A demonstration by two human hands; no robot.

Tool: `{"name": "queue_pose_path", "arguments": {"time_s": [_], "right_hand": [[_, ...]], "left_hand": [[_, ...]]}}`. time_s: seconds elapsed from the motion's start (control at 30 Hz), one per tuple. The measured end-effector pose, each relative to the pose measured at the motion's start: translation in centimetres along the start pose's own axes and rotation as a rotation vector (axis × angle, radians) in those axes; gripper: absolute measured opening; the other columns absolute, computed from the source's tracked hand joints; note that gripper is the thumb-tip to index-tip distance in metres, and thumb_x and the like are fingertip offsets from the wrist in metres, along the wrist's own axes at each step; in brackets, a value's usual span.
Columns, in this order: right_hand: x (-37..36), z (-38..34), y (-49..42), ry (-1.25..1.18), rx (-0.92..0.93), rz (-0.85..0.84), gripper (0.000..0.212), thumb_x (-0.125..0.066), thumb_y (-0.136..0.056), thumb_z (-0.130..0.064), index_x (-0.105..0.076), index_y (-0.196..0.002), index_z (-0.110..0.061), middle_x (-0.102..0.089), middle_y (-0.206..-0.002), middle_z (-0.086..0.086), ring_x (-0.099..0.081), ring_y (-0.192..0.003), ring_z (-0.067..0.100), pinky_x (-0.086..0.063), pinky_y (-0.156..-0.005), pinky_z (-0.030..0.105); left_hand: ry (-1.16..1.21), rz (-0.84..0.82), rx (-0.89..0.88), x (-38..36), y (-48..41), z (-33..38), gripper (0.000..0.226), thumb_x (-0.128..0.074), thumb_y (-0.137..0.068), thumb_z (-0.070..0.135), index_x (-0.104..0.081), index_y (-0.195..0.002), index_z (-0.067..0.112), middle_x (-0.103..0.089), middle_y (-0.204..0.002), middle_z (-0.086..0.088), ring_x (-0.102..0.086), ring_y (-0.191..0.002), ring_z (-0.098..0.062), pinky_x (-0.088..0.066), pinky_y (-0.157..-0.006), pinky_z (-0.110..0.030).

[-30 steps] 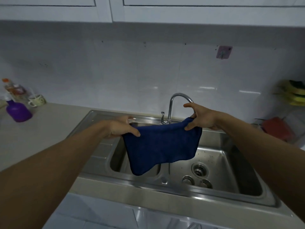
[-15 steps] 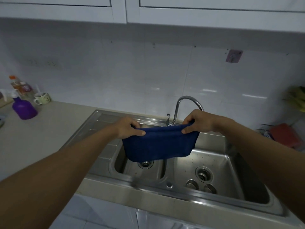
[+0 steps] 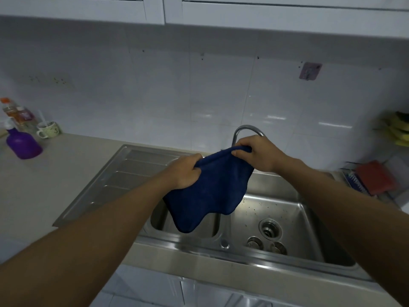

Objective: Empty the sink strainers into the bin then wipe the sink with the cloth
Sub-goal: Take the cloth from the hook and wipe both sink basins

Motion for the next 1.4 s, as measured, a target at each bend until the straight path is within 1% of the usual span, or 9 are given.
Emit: {"name": "queue_pose_path", "arguments": {"time_s": [0.23, 0.3, 0.4, 0.5, 0.63, 0.77, 0.9, 1.13, 1.4], "right_hand": [[-0.3, -0.2, 0.6, -0.088, 0.008, 0.060, 0.011, -0.067, -0.095, -0.028, -0.078, -0.096, -0.028, -0.071, -0.083, -0.010, -0.063, -0.079, 0.002, -0.045, -0.065, 0.012], [-1.0, -0.5, 0.8, -0.110, 0.018, 0.043, 0.008, -0.069, -0.094, -0.028, -0.077, -0.093, -0.030, -0.072, -0.082, -0.009, -0.064, -0.078, 0.000, -0.045, -0.063, 0.009], [-2.4, -1.0, 0.8, -0.119, 0.013, -0.016, 0.008, -0.068, -0.094, -0.028, -0.074, -0.089, -0.029, -0.067, -0.075, -0.011, -0.061, -0.070, -0.001, -0.041, -0.059, 0.012], [-3.9, -1.3, 0.8, -0.174, -0.017, -0.059, 0.023, -0.063, -0.098, -0.027, -0.066, -0.075, -0.029, -0.056, -0.063, -0.012, -0.053, -0.058, -0.001, -0.036, -0.058, 0.017], [-5.4, -1.7, 0.6, -0.305, -0.122, -0.095, 0.043, -0.065, -0.090, -0.056, -0.070, -0.075, -0.016, -0.055, -0.059, -0.011, -0.049, -0.054, 0.003, -0.037, -0.054, 0.016], [-6.1, -2.3, -0.2, -0.048, -0.089, -0.166, 0.022, -0.078, -0.080, -0.031, -0.059, -0.068, -0.029, -0.054, -0.058, -0.011, -0.050, -0.055, 0.003, -0.037, -0.054, 0.020], [-5.9, -2.5, -1.3, -0.033, -0.083, -0.114, 0.031, -0.064, -0.081, -0.013, -0.052, -0.058, -0.030, -0.053, -0.058, -0.011, -0.051, -0.052, -0.002, -0.032, -0.049, 0.015], [-8.4, -2.7, -3.2, -0.071, -0.013, -0.223, 0.034, -0.056, -0.090, -0.004, -0.051, -0.071, -0.032, -0.055, -0.073, -0.012, -0.052, -0.067, 0.001, -0.037, -0.058, 0.016], [-11.6, -2.3, -8.6, -0.186, 0.026, -0.135, 0.026, -0.053, -0.093, 0.000, -0.073, -0.105, -0.013, -0.070, -0.089, 0.003, -0.062, -0.082, 0.018, -0.049, -0.072, 0.028]], "left_hand": [[0.267, 0.172, 0.216, -0.3, -0.5, -1.1, 0.022, -0.048, -0.099, 0.025, -0.063, -0.096, 0.010, -0.069, -0.093, -0.006, -0.066, -0.089, -0.026, -0.051, -0.079, -0.041], [0.476, 0.243, 0.299, -0.2, -0.7, -1.0, 0.012, -0.047, -0.097, 0.014, -0.059, -0.100, 0.014, -0.065, -0.095, -0.006, -0.064, -0.092, -0.026, -0.051, -0.074, -0.038], [0.840, 0.229, 0.389, -0.5, -1.0, 0.1, 0.027, -0.037, -0.095, 0.000, -0.057, -0.108, 0.011, -0.064, -0.105, -0.014, -0.064, -0.097, -0.028, -0.061, -0.070, -0.044], [1.153, 0.175, 0.406, -0.5, -0.6, 1.5, 0.033, -0.030, -0.095, -0.006, -0.058, -0.107, 0.007, -0.062, -0.107, -0.018, -0.064, -0.096, -0.027, -0.060, -0.056, -0.034], [1.353, 0.081, 0.440, -0.8, -0.2, 1.6, 0.041, -0.029, -0.092, -0.011, -0.053, -0.125, -0.012, -0.062, -0.124, -0.030, -0.063, -0.117, -0.038, -0.058, -0.089, -0.042], [1.475, 0.052, 0.444, -0.3, 0.2, 0.9, 0.029, -0.036, -0.088, -0.009, -0.051, -0.113, -0.007, -0.060, -0.122, -0.030, -0.064, -0.115, -0.038, -0.061, -0.084, -0.039], [0.977, 0.010, 0.374, 1.5, 0.3, -1.1, 0.017, -0.052, -0.087, -0.009, -0.062, -0.100, -0.003, -0.066, -0.103, -0.019, -0.074, -0.096, -0.027, -0.062, -0.074, -0.027], [0.146, 0.021, 0.011, 3.8, -0.4, -4.7, 0.011, -0.066, -0.093, 0.011, -0.074, -0.100, 0.007, -0.072, -0.091, -0.011, -0.070, -0.086, -0.024, -0.059, -0.086, -0.041], [0.011, 0.168, 0.001, 5.2, -2.4, -9.3, 0.018, -0.060, -0.095, 0.007, -0.071, -0.108, 0.005, -0.074, -0.100, -0.012, -0.069, -0.093, -0.028, -0.055, -0.087, -0.046]]}}
Point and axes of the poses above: each hand's wrist, its own y-axis away from the middle knuckle, its own x-axis out of the back of the hand, z = x × y, the point moved 6 cm from there along -y, towards the middle knuckle
